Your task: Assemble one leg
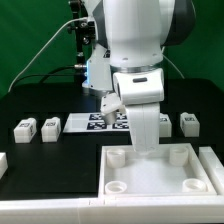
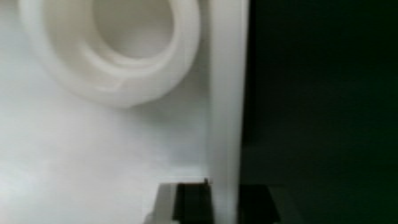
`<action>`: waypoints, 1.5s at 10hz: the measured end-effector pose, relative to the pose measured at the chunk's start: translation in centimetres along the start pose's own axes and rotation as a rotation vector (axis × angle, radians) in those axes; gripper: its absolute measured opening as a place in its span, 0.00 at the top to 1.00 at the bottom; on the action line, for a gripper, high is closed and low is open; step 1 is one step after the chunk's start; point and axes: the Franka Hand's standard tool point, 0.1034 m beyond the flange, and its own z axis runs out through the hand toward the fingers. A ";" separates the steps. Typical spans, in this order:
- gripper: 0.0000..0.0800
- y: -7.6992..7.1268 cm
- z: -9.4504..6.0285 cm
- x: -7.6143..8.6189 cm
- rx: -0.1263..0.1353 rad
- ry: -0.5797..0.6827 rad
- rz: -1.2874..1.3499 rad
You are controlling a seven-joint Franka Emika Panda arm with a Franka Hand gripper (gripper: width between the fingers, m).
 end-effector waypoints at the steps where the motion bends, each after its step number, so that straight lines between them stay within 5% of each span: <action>1: 0.93 0.0 0.0 0.1 0.015 -0.002 0.014; 4: 0.93 0.1 -0.1 1.2 0.080 -0.014 0.029; 9: 0.93 0.0 -0.1 1.1 0.081 -0.019 0.029; 11: 0.46 0.0 -0.1 1.0 0.082 -0.019 0.030; 12: 0.46 0.0 -0.1 1.0 0.082 -0.019 0.030; 13: 0.29 0.0 -0.1 1.0 0.082 -0.019 0.031; 15: 0.22 0.0 -0.1 1.0 0.082 -0.019 0.032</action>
Offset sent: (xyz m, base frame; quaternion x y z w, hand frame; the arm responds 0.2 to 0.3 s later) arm 0.0284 0.0242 0.0096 -0.0076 -0.0120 0.0026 0.9999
